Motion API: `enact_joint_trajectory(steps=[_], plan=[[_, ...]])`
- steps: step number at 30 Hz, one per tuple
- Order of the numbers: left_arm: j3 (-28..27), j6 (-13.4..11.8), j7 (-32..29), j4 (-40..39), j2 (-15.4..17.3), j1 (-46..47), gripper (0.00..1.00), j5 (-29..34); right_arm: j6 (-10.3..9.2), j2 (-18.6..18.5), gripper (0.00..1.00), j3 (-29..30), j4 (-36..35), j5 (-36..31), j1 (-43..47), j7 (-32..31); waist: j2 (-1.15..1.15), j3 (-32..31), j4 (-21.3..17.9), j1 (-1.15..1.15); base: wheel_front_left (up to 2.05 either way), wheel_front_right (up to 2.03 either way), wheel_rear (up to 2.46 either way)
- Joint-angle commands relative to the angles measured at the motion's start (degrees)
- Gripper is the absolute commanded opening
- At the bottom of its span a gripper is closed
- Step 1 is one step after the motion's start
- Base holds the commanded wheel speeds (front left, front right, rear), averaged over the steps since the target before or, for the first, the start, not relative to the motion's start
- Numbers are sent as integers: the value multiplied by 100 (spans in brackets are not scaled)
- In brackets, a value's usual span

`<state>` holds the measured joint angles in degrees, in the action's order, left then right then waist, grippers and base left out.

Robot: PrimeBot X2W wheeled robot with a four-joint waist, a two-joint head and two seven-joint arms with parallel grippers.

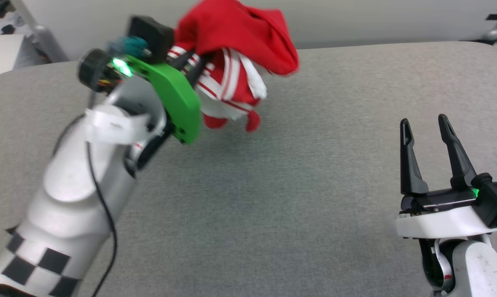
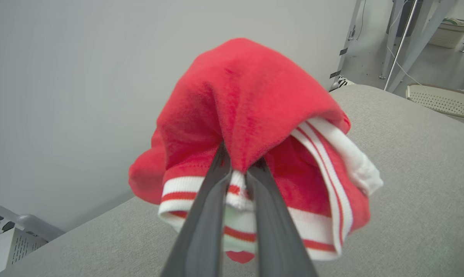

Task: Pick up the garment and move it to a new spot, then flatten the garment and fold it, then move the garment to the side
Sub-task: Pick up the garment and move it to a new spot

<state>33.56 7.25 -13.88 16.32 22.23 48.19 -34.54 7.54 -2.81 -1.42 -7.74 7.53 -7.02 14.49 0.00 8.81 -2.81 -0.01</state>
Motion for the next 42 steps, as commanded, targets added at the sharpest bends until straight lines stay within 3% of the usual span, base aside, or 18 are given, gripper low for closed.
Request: enact_joint_trajectory(steps=[1, 11, 12, 13, 14, 20, 29, 33, 42], plan=[[125, -5, 85, 73, -75, -116, 0, 127, -5, -8, 100, 15, -13, 39, 56, 51, 0, 24, -363, 1, 0, 0, 0], [1225, 6, 662, 1346, -1120, -811, 0, 500, -5, -7, 100, 30, -29, 102, 74, 51, 0, 262, -922, 1, 0, 0, 0], [1309, 7, 685, 1480, -1220, -861, 5, 516, -5, -7, 100, 34, -26, 100, 72, 51, 0, 274, -929, 1, 0, 0, 0], [1406, 7, 703, 1642, -1335, -915, 65, 542, -5, -7, 100, 39, -22, 98, 71, 51, 0, 287, -933, 1, 0, 0, 0], [1484, 8, 697, 1770, -1426, -955, 100, 551, -5, -7, 100, 43, -18, 96, 71, 51, 0, 294, -930, 1, 0, 0, 0], [1797, 17, 928, 2245, -1805, -1073, 100, 384, -5, -7, 100, 37, 92, 66, 86, 51, 0, 239, -749, 1, 0, 0, 0], [1575, 17, 1474, 2254, -1869, -948, 100, -17, -5, -7, 100, 74, 254, -71, 244, 51, 0, -205, -173, 1, 0, 0, 0], [1311, -63, 1686, 1989, -1604, -857, 100, -116, -5, -7, 100, 107, 325, -125, 345, 51, 0, -445, 100, 1, 0, 0, 0], [424, -735, 2629, 890, -637, -1660, 100, -339, -5, -7, 100, 173, 395, -154, 628, 51, 0, -818, 434, 1, 0, 0, 0]])
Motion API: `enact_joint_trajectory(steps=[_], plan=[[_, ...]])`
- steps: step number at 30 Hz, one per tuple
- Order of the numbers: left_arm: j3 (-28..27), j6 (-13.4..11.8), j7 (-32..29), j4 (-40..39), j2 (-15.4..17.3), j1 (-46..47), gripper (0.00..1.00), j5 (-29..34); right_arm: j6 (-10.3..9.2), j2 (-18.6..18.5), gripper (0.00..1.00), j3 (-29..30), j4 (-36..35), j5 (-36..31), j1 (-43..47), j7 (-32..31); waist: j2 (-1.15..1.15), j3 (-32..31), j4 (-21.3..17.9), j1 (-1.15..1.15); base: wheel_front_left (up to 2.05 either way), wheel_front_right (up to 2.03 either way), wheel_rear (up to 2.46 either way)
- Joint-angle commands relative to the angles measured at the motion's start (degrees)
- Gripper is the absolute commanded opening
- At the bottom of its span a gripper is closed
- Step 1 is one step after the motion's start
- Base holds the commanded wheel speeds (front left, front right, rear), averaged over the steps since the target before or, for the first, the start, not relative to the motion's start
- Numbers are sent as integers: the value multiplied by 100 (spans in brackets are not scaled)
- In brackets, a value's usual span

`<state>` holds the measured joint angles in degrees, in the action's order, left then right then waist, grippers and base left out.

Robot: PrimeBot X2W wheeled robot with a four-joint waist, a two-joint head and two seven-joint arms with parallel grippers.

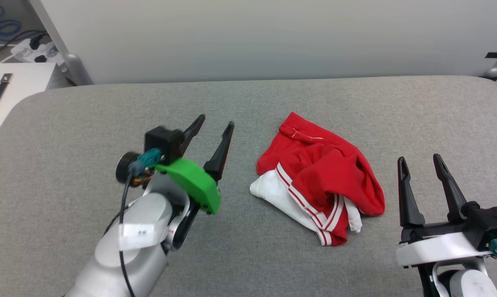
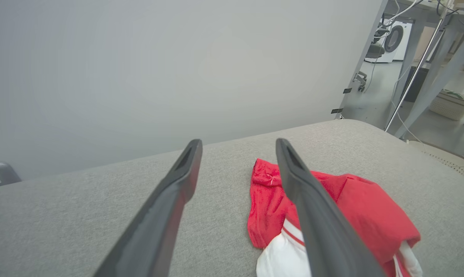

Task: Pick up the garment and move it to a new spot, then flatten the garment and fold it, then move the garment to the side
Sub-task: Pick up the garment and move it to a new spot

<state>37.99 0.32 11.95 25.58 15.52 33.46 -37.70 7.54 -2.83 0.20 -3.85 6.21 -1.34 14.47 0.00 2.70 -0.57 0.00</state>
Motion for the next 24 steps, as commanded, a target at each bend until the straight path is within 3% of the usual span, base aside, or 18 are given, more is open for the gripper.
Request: enact_joint_trajectory(steps=[1, 6, 11, 16, 19, 24], plan=[[-103, -102, 118, -178, 113, -350, 100, -38, -5, -5, 100, 23, 0, -22, 88, 52, 0, -221, 229, 0, 0, 0, 0], [-717, -479, 296, -957, 326, -1378, 100, -2, -5, -5, 100, 74, -18, -21, 214, 52, 0, -268, 303, 0, 0, 0, 0], [-1456, -622, 303, -1793, 85, -2283, 100, 459, -5, -5, 100, 120, -11, -17, 268, 52, 0, -297, 315, 0, 0, 0, 0], [-1994, -230, 304, -2248, -332, -2891, 100, 1011, -5, -5, 100, 141, 56, -10, 339, 52, 0, -309, 300, 0, 0, 0, 0], [-2160, 66, 304, -2243, -520, -3066, 100, 1340, -5, -5, 100, 114, 74, -7, 358, 52, 0, -301, 279, 0, 0, 0, 0], [-2462, 344, 304, -2158, -799, -3153, 100, 1646, -5, -5, 100, 96, 88, 9, 334, 52, 0, -281, 245, 0, 0, 0, 0]])
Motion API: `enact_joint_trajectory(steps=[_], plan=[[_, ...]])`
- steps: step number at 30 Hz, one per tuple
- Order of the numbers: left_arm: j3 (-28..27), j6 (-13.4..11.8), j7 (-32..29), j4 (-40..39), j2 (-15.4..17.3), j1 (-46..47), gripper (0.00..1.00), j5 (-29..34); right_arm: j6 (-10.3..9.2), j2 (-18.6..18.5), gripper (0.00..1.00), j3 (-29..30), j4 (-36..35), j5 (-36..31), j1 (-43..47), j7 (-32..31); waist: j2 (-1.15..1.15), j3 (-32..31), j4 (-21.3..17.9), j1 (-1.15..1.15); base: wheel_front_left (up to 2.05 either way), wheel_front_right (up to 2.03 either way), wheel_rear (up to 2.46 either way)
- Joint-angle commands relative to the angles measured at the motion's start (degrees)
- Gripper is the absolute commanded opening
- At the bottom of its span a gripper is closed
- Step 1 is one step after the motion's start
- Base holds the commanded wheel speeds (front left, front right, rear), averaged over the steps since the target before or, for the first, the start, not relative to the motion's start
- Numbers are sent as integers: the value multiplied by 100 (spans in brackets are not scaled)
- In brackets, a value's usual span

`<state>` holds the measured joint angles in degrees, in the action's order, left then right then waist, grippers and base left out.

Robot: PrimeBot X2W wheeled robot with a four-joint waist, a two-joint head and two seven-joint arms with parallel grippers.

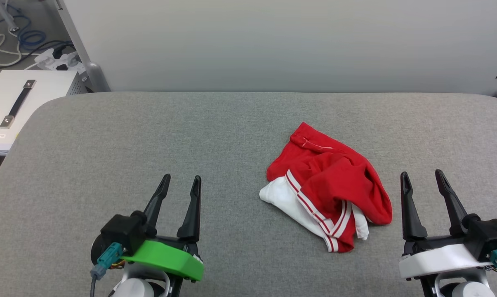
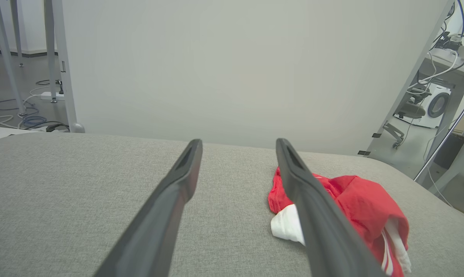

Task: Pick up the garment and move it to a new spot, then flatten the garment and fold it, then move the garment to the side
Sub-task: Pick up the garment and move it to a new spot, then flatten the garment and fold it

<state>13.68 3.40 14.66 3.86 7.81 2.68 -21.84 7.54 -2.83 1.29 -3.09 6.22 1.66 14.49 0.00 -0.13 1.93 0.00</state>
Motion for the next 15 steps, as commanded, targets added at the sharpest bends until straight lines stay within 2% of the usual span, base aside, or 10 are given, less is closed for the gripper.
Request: enact_joint_trajectory(steps=[1, 6, 11, 15], plan=[[-90, 83, 33, 30, -73, -76, 100, 108, -5, -5, 100, -15, 12, 11, 28, 51, 0, 5, -12, 0, 0, 0, 0], [-233, 232, 33, 139, -214, -56, 100, 255, -5, -5, 100, -37, 9, 25, -8, 51, 0, 32, -56, 0, 0, 0, 0], [-137, 301, 28, 470, -305, 73, 100, 171, -5, -5, 100, -84, -7, 26, -36, 51, 0, 111, -141, 0, 0, 0, 0], [-72, 225, -490, 622, -373, 395, 100, -82, -5, -5, 100, -88, -46, 5, -77, 51, 0, 235, -217, 0, 0, 0, 0]])
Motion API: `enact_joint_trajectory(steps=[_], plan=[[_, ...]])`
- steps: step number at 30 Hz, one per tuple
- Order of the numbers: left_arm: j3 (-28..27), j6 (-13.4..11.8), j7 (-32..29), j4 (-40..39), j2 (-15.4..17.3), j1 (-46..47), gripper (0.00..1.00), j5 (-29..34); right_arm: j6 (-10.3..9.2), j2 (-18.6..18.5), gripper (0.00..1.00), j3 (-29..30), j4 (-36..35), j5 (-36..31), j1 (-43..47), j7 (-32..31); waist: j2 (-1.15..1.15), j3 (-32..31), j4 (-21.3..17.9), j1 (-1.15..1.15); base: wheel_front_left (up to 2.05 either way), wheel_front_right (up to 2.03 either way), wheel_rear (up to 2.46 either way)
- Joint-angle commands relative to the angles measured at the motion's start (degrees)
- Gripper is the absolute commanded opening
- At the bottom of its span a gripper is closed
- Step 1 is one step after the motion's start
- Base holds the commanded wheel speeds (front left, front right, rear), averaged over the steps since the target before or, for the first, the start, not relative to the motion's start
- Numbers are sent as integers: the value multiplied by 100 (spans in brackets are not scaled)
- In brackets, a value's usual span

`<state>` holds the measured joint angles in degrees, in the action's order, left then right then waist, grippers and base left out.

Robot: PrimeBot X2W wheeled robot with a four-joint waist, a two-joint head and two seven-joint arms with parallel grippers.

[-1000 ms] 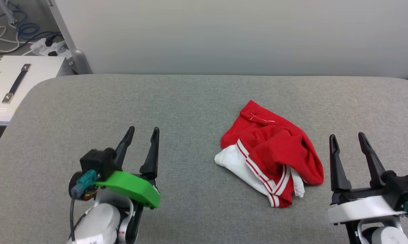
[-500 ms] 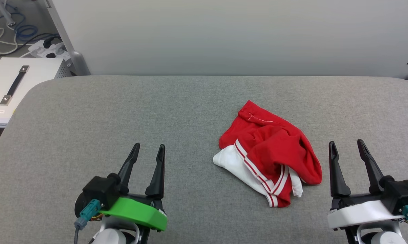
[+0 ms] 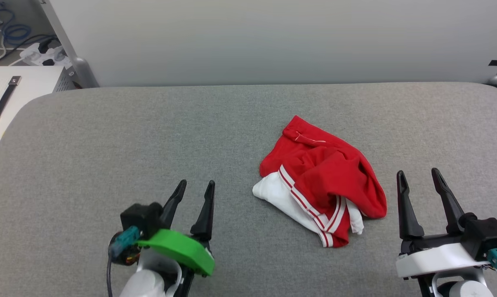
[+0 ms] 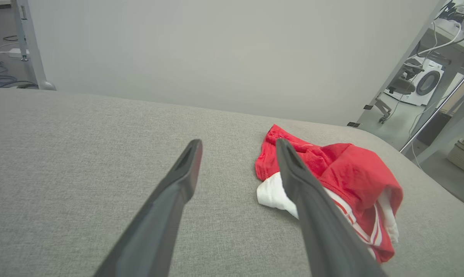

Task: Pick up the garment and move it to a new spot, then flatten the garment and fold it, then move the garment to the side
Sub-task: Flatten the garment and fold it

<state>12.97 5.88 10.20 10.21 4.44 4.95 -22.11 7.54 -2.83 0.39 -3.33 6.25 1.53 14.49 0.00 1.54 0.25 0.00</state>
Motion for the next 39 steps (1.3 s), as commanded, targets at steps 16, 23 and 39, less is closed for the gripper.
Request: enact_joint_trajectory(steps=[16, 23, 39], plan=[[597, -756, -3944, 381, -43, 1685, 100, -196, -5, -5, 100, -191, -144, -7, -418, 51, 0, 959, -567, 0, 0, 0, 0], [647, -814, -3914, 892, -30, 2059, 100, -91, -5, -5, 100, -229, -150, 60, -579, 51, 0, 1260, -742, 0, 0, 0, 0], [984, -560, -3500, 1946, -4, 2268, 0, 22, -5, -5, 100, -213, -114, 121, -690, 51, 0, 1363, -737, 0, 0, 0, 0]])
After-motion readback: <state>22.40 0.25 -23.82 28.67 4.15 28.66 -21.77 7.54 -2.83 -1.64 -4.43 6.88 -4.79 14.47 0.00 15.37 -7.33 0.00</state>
